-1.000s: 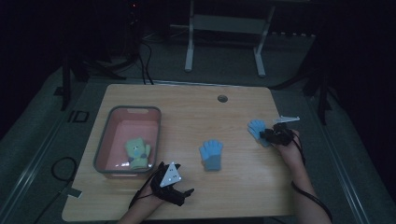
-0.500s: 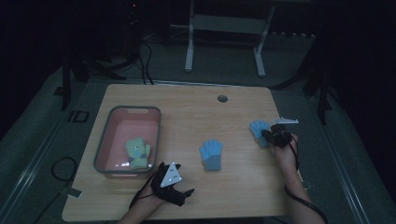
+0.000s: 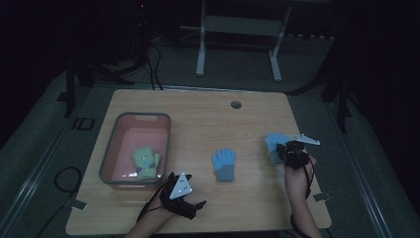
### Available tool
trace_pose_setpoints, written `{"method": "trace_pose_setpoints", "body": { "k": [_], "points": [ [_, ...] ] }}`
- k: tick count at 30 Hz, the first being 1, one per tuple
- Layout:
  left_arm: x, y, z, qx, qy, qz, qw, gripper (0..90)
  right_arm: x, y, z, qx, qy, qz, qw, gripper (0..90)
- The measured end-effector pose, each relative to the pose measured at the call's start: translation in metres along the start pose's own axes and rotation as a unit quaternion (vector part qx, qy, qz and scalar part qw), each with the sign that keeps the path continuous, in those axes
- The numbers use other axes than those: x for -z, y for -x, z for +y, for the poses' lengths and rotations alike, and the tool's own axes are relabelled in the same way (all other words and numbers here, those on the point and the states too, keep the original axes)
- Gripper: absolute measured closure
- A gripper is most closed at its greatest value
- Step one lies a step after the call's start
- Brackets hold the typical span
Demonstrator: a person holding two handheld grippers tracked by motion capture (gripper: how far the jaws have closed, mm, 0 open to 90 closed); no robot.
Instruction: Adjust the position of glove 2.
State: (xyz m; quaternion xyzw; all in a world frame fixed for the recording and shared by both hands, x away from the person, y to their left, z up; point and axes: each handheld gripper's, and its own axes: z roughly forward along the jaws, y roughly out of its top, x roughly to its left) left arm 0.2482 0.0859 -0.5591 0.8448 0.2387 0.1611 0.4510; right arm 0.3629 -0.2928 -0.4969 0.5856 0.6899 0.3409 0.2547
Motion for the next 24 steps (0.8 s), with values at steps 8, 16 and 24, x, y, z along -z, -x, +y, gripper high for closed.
{"method": "trace_pose_setpoints", "body": {
  "k": [8,16,24],
  "points": [
    [0.001,0.001,0.0,-0.001,0.002,0.001,1.0,3.0,0.012,-0.026,-0.021,-0.008,-0.002,0.002,1.0,87.2],
    [0.0,0.002,0.0,-0.005,0.0,0.002,1.0,3.0,0.008,-0.043,-0.038,-0.017,-0.013,0.016,0.9996,87.2],
    [0.0,0.004,0.0,-0.015,-0.005,0.0,0.9999,3.0,-0.006,-0.055,-0.05,-0.005,-0.013,-0.002,0.9999,87.1]
  ]
}}
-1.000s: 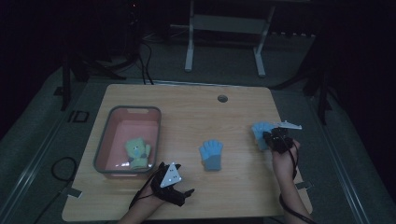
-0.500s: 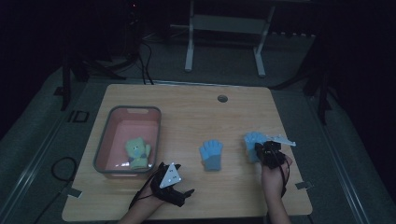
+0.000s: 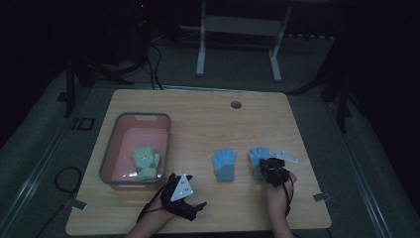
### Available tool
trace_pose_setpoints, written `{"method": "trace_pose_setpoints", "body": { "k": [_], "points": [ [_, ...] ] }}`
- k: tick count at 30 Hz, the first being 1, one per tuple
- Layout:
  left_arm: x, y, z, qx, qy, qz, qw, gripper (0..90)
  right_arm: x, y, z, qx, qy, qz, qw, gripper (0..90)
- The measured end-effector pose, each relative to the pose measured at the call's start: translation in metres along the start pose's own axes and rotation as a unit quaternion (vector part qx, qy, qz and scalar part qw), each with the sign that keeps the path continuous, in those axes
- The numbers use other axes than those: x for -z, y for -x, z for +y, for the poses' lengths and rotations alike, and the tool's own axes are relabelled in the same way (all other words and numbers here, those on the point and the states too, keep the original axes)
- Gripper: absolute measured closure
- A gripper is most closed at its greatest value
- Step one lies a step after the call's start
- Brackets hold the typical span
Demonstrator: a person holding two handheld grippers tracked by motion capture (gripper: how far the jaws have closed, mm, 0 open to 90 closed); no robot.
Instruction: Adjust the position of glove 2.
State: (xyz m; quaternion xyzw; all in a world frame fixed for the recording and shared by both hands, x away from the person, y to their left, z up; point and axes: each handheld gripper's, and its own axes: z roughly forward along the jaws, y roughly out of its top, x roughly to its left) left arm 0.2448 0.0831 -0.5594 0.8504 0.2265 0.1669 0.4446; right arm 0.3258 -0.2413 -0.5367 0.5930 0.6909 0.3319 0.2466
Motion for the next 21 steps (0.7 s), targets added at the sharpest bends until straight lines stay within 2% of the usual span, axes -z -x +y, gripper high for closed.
{"method": "trace_pose_setpoints", "body": {
  "k": [7,13,15,19,20,21],
  "points": [
    [0.0,0.001,0.0,-0.001,-0.002,-0.001,1.0,3.0,-0.011,-0.001,-0.01,-0.001,-0.017,0.0,0.9999,84.3],
    [-0.001,0.002,0.0,-0.007,-0.004,-0.004,1.0,3.0,-0.004,-0.001,-0.004,0.001,-0.01,0.011,0.9999,73.8],
    [-0.001,0.002,0.0,-0.007,-0.003,-0.004,1.0,3.0,-0.002,0.002,0.0,0.004,-0.009,0.023,0.9997,72.8],
    [0.0,0.003,0.001,-0.007,-0.002,-0.004,1.0,3.0,-0.001,0.01,0.009,0.04,-0.012,0.037,0.9984,70.4],
    [0.0,0.003,0.001,-0.008,-0.001,-0.005,1.0,2.9,-0.001,0.013,0.012,0.054,-0.01,0.047,0.9974,69.5],
    [0.001,0.003,0.001,-0.008,-0.001,-0.005,1.0,3.0,-0.001,0.016,0.015,0.068,-0.008,0.044,0.9967,69.5]
  ]
}}
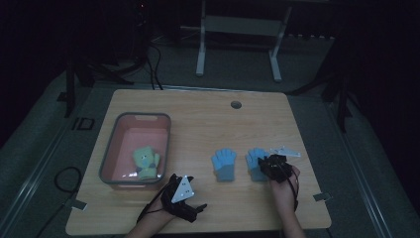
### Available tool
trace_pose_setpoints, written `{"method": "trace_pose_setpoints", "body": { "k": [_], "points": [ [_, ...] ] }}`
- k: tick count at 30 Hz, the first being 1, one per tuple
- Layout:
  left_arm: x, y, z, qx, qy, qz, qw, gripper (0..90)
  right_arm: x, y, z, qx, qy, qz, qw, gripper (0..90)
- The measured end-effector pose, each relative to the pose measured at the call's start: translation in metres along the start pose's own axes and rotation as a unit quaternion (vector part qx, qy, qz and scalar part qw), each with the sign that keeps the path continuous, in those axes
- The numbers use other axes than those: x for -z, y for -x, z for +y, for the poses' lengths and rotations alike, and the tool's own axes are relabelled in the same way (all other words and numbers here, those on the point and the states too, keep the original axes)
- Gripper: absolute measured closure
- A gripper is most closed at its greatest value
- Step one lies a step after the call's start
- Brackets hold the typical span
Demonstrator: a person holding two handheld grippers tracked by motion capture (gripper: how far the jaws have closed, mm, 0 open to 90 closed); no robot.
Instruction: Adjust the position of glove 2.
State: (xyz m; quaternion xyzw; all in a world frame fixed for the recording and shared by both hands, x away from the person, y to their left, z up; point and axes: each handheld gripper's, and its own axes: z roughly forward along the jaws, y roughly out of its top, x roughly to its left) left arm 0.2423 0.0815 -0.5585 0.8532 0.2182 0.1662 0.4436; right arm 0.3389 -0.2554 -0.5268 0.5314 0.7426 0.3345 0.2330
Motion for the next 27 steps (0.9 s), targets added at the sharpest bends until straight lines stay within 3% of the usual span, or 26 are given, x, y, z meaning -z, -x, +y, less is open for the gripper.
{"method": "trace_pose_setpoints", "body": {
  "k": [4,5,7,10,12,15,21,27],
  "points": [
    [0.0,0.0,0.0,0.0,0.001,0.0,1.0,3.0,0.001,0.013,0.008,0.052,-0.006,0.039,0.9979,68.5],
    [0.0,0.0,0.0,0.0,0.001,0.0,1.0,3.0,0.001,0.013,0.008,0.052,-0.006,0.039,0.9979,68.5],
    [-0.001,0.0,0.0,0.0,-0.003,0.0,1.0,3.0,0.001,0.02,0.007,0.075,-0.014,0.078,0.994,67.1],
    [-0.001,0.0,0.0,-0.001,-0.004,0.0,1.0,3.0,-0.004,0.024,0.002,0.082,-0.012,0.104,0.9911,65.7],
    [-0.001,0.0,0.0,0.0,-0.004,0.0,1.0,3.0,-0.005,0.024,0.0,0.085,-0.013,0.107,0.9906,65.6],
    [-0.001,0.0,-0.001,0.001,-0.002,0.0,1.0,3.0,-0.015,0.021,-0.011,0.109,-0.022,0.1,0.9888,65.6],
    [-0.002,0.0,-0.001,-0.001,-0.007,0.0,1.0,3.0,-0.018,0.017,-0.019,0.126,-0.007,0.087,0.9882,66.9],
    [-0.002,0.0,-0.001,0.0,-0.006,-0.001,1.0,3.0,-0.018,0.011,-0.024,0.122,0.006,0.069,0.9901,83.2]
  ]
}}
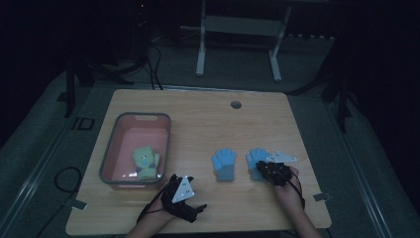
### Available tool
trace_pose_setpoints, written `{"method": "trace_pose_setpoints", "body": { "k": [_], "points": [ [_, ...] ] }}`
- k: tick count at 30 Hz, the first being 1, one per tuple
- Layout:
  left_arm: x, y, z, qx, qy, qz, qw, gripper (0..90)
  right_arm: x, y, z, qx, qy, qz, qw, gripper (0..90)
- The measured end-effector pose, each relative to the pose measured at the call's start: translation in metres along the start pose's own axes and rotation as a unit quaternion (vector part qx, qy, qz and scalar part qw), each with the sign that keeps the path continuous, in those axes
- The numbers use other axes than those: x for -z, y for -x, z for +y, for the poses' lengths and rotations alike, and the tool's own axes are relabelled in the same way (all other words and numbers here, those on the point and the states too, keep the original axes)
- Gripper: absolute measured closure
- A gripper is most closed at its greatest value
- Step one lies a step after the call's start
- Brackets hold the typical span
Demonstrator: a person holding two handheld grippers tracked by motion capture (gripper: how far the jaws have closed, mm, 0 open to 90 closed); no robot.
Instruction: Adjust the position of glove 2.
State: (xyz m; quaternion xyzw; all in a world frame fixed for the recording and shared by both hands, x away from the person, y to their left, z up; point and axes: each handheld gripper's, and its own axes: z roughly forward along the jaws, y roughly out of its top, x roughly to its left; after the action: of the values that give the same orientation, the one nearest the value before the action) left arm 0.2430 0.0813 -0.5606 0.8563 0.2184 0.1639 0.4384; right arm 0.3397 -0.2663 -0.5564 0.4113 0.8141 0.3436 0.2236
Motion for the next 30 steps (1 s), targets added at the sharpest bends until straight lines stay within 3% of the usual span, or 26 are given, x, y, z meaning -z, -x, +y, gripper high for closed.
{"method": "trace_pose_setpoints", "body": {
  "k": [4,9,15,21,27,30],
  "points": [
    [0.0,0.0,0.0,-0.001,-0.001,0.0,1.0,3.0,-0.001,-0.009,0.0,-0.003,0.002,-0.031,0.9995,85.0],
    [0.0,0.0,0.0,0.0,-0.002,0.0,1.0,3.0,0.003,-0.012,0.008,-0.016,-0.003,-0.049,0.9987,86.5],
    [-0.001,0.0,0.0,0.001,-0.001,0.001,1.0,3.0,0.024,-0.017,0.03,-0.023,0.029,-0.074,0.9966,86.8],
    [0.0,0.0,0.0,-0.001,-0.001,0.002,1.0,3.0,0.043,-0.028,0.057,-0.023,0.062,-0.072,0.9953,86.9],
    [-0.001,0.0,0.0,-0.001,-0.002,0.001,1.0,3.0,0.049,-0.041,0.075,-0.015,0.083,-0.06,0.9946,86.9],
    [0.0,0.0,0.0,-0.003,-0.002,0.001,1.0,3.0,0.046,-0.056,0.089,-0.013,0.092,-0.036,0.995,87.0]
  ]
}}
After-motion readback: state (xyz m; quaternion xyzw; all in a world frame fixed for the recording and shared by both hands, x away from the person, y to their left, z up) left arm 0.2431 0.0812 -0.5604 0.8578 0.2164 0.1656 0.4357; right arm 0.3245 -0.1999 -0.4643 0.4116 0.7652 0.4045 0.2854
